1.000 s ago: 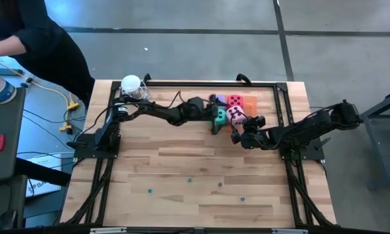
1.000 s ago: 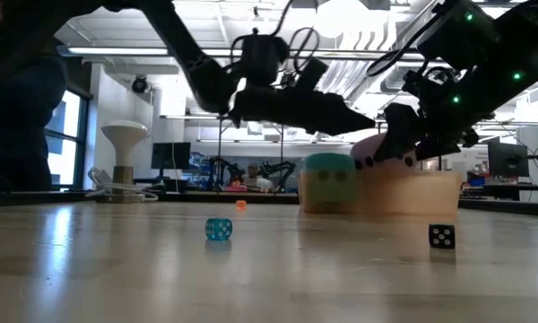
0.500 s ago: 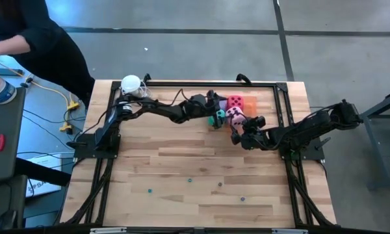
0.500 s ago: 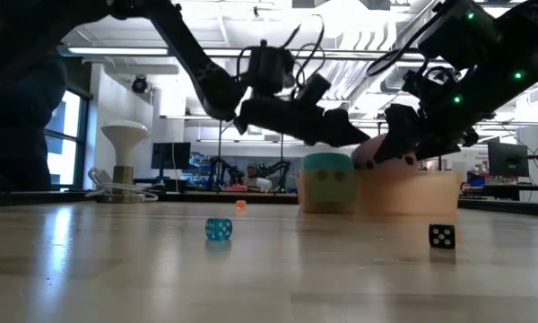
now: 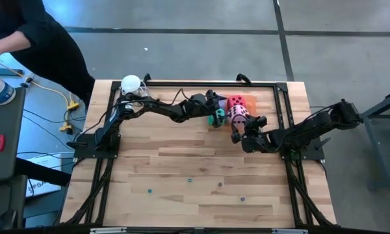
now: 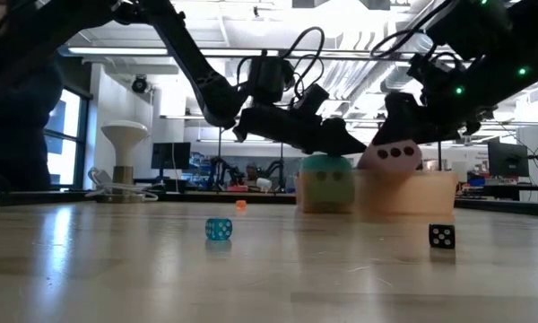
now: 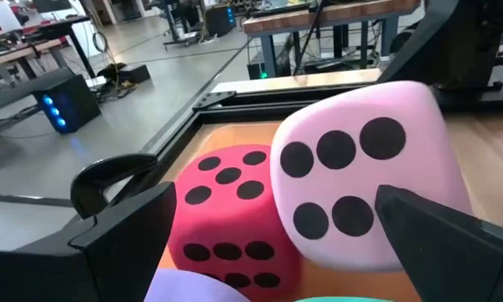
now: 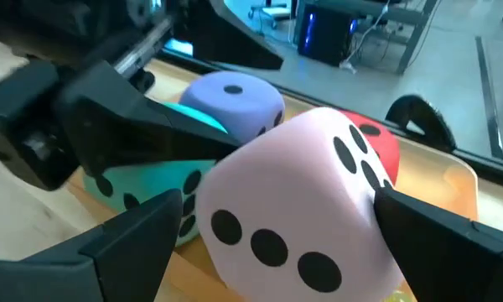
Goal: Pick & Place Dice
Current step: Put the large pink die into the orange bin, then put the small orange die into the the orange bin
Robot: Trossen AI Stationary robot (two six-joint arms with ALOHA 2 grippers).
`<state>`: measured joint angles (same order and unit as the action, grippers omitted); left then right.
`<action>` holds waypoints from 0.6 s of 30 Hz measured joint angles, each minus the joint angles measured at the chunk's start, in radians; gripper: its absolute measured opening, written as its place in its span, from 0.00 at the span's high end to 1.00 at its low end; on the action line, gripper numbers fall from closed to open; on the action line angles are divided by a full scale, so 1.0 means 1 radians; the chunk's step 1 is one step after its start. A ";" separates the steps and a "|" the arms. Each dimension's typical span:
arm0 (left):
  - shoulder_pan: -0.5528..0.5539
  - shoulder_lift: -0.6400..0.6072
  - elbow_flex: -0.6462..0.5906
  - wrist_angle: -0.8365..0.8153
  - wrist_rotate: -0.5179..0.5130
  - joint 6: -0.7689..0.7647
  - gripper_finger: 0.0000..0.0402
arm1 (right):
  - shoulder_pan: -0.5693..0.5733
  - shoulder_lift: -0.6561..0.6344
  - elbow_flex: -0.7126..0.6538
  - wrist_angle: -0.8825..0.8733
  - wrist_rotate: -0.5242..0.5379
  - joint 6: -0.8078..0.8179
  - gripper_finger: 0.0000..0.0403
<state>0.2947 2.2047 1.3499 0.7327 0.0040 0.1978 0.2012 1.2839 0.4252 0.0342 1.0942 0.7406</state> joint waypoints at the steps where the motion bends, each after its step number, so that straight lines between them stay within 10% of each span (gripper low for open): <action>1: 0.000 0.000 0.000 -0.001 0.000 -0.001 0.00 | 0.006 0.000 0.000 0.009 0.009 -0.012 0.05; 18: -0.002 -0.017 -0.004 -0.005 -0.003 0.003 0.00 | 0.042 0.000 0.001 0.173 0.128 -0.200 0.05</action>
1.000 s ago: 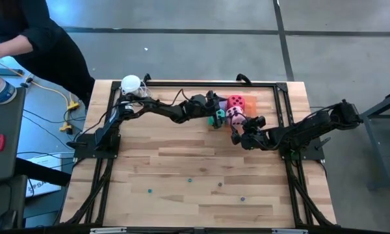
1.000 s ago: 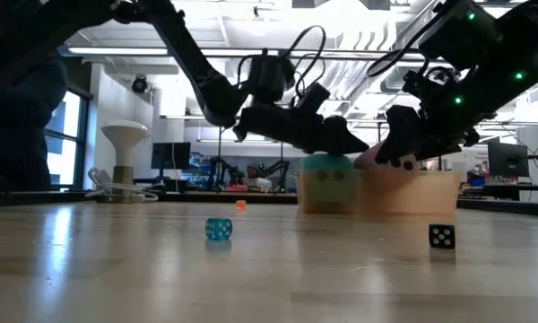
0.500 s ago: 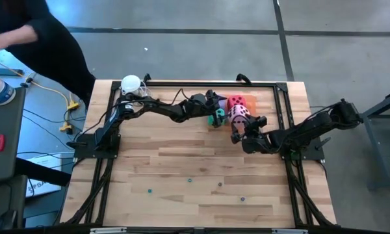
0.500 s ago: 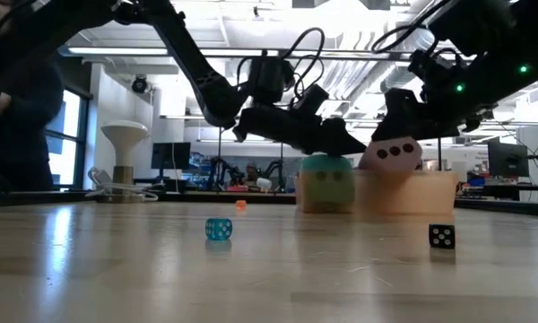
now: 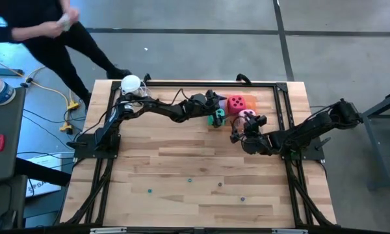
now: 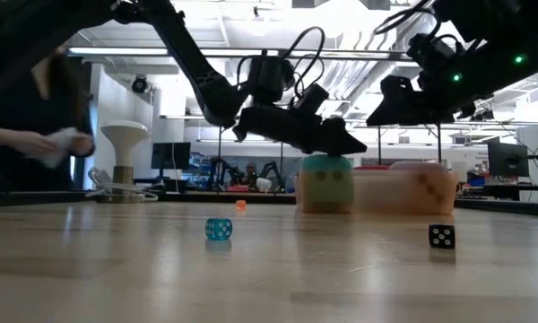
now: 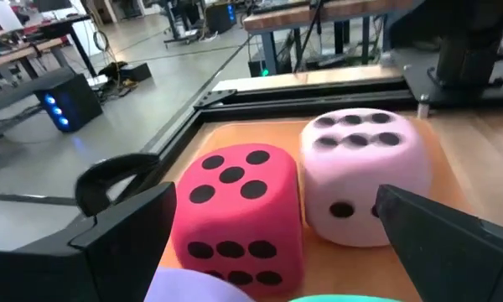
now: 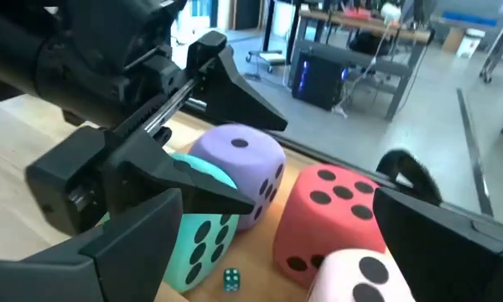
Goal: Pick & Place Dice
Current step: Put the small orange die into the the orange bin
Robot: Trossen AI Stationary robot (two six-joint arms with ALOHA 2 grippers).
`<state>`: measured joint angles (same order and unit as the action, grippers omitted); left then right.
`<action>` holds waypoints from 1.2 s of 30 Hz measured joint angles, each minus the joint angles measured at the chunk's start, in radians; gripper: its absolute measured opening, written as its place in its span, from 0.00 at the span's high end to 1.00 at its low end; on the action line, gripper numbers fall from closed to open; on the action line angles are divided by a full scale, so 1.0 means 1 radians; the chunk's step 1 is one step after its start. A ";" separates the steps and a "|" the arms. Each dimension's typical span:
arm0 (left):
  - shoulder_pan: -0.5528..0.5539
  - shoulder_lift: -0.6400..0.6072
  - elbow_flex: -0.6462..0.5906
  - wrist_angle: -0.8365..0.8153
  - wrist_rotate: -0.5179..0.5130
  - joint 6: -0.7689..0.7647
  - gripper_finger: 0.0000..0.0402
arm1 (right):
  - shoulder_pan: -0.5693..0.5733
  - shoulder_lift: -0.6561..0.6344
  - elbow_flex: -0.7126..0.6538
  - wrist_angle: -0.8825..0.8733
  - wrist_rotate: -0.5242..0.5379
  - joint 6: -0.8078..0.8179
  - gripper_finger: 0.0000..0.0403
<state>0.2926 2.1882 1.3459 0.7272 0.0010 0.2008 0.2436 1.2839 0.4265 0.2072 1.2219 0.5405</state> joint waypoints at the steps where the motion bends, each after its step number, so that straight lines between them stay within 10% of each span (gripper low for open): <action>1: -0.004 -0.016 -0.002 -0.013 -0.001 0.010 0.00 | 0.011 0.000 0.000 0.014 0.014 -0.020 0.05; 10: -0.074 -0.385 -0.001 -0.713 0.049 0.109 0.00 | 0.173 0.000 0.000 0.221 0.145 -0.261 0.05; 22: -0.174 -0.859 -0.030 -1.594 0.033 -0.136 0.00 | 0.280 0.000 -0.001 0.349 -0.012 -0.353 0.05; 36: -0.014 -0.947 -0.611 -0.887 0.072 0.049 0.00 | 0.252 0.000 -0.001 0.355 -0.346 -0.351 0.05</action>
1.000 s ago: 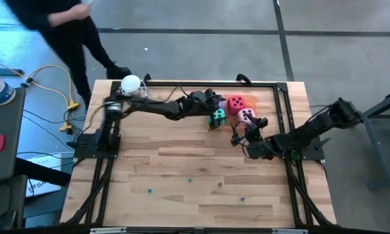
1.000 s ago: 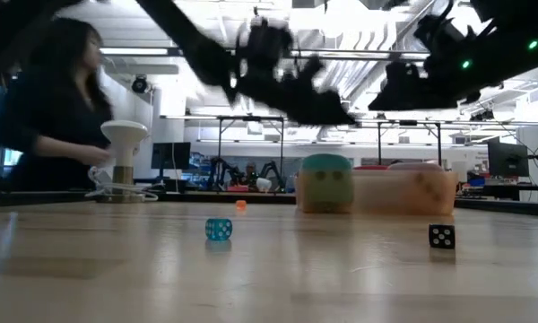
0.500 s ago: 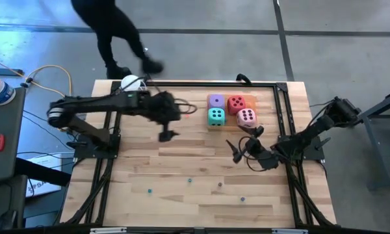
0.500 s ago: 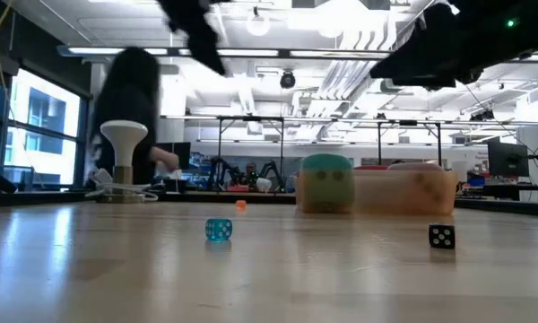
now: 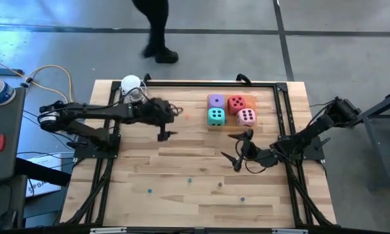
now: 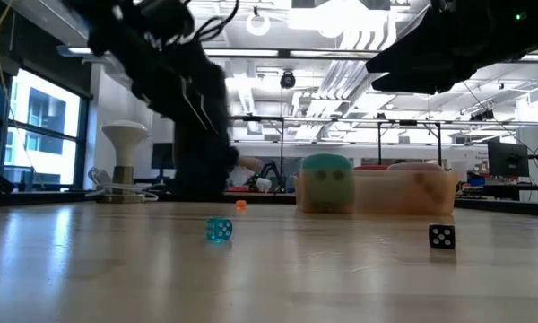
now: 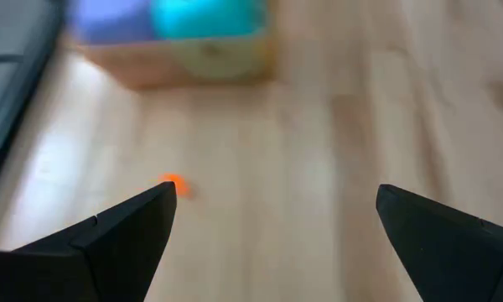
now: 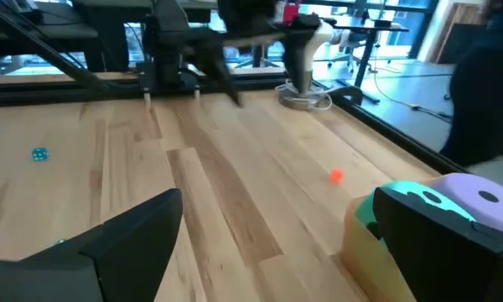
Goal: Pick & Place Dice
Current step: Put the small orange die into the the orange bin
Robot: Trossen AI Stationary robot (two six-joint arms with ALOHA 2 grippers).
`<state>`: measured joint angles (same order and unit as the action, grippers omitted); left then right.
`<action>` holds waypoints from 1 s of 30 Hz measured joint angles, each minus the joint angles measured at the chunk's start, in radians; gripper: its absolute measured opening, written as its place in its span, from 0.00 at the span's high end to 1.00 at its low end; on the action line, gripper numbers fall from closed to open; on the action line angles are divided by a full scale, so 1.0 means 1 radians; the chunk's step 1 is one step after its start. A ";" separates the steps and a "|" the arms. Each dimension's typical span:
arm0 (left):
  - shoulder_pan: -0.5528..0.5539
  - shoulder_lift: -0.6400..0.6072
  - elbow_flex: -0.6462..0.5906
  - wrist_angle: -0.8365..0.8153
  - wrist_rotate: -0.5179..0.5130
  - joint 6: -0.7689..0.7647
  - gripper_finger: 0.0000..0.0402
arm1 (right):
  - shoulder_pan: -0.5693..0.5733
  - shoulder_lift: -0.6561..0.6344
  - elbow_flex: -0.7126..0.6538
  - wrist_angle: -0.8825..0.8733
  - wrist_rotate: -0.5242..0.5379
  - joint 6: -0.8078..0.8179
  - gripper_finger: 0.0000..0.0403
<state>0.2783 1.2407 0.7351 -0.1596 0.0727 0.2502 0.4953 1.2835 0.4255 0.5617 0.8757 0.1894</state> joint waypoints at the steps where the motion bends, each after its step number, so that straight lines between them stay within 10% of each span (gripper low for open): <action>1: 0.029 0.000 -0.029 0.075 0.001 -0.012 0.00 | 0.000 0.000 0.000 -0.001 0.005 0.000 0.05; 7: 0.153 0.092 -0.168 0.431 0.083 -0.119 0.00 | -0.014 0.000 0.000 -0.004 0.030 -0.003 0.05; 30: 0.212 0.616 -0.181 0.978 0.110 -0.143 0.00 | -0.033 0.000 0.000 -0.007 -0.047 0.050 0.05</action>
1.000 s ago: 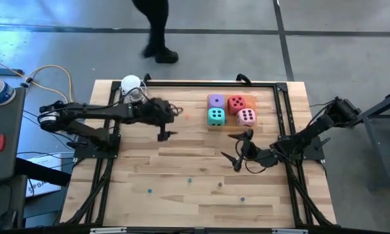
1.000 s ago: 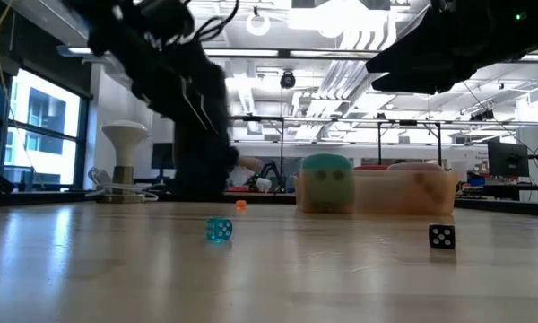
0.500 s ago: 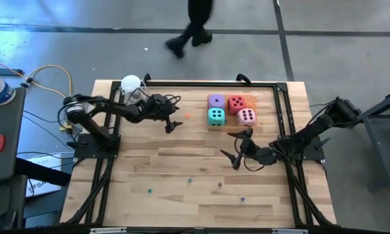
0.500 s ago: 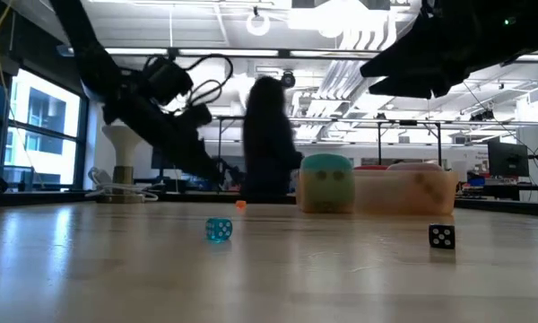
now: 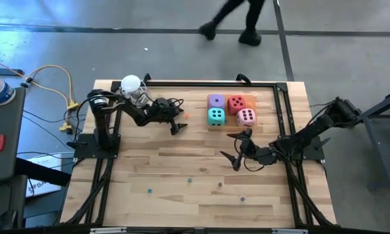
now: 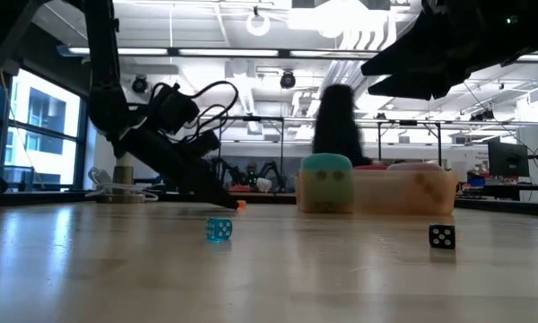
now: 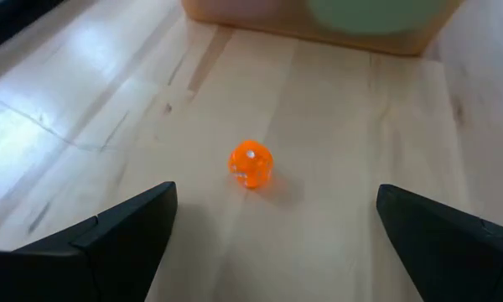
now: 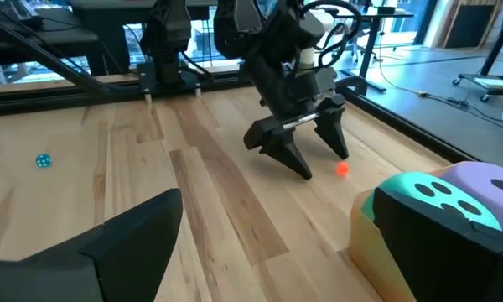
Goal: Pick & Place Dice
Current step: Put the small orange die into the the orange bin
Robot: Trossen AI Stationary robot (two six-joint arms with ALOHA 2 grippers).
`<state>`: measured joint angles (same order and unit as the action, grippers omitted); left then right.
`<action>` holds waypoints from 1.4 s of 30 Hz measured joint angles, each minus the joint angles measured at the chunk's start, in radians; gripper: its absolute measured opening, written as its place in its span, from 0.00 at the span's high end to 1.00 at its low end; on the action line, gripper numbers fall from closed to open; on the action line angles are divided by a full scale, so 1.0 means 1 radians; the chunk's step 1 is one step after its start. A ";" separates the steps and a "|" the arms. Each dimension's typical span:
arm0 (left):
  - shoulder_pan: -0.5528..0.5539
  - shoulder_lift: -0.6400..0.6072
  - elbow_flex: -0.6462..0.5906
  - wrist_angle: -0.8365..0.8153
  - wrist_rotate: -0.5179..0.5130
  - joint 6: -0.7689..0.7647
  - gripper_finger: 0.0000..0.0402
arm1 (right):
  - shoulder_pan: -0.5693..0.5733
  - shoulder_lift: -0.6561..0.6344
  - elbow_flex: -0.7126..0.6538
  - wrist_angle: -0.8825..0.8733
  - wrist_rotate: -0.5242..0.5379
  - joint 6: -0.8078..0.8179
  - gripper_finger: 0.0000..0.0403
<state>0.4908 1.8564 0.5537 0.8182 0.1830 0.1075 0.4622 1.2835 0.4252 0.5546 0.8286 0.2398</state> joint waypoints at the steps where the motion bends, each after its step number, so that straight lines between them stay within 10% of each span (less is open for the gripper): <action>1: 0.000 0.004 0.001 0.008 0.000 0.000 0.00 | 0.000 0.000 0.000 -0.001 0.000 0.000 0.05; 19: -0.003 0.005 0.032 0.000 0.001 -0.003 0.02 | 0.000 0.000 0.000 -0.004 0.001 0.003 0.05; 33: 0.019 0.005 0.048 -0.029 -0.096 -0.078 0.37 | 0.000 0.000 0.000 -0.004 0.002 0.003 0.05; 42: -0.005 0.069 0.100 -0.035 -0.108 -0.056 0.41 | 0.000 0.000 0.000 -0.005 0.004 0.000 0.05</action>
<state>0.4860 1.9257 0.6537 0.7828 0.0753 0.0515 0.4618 1.2835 0.4252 0.5491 0.8323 0.2394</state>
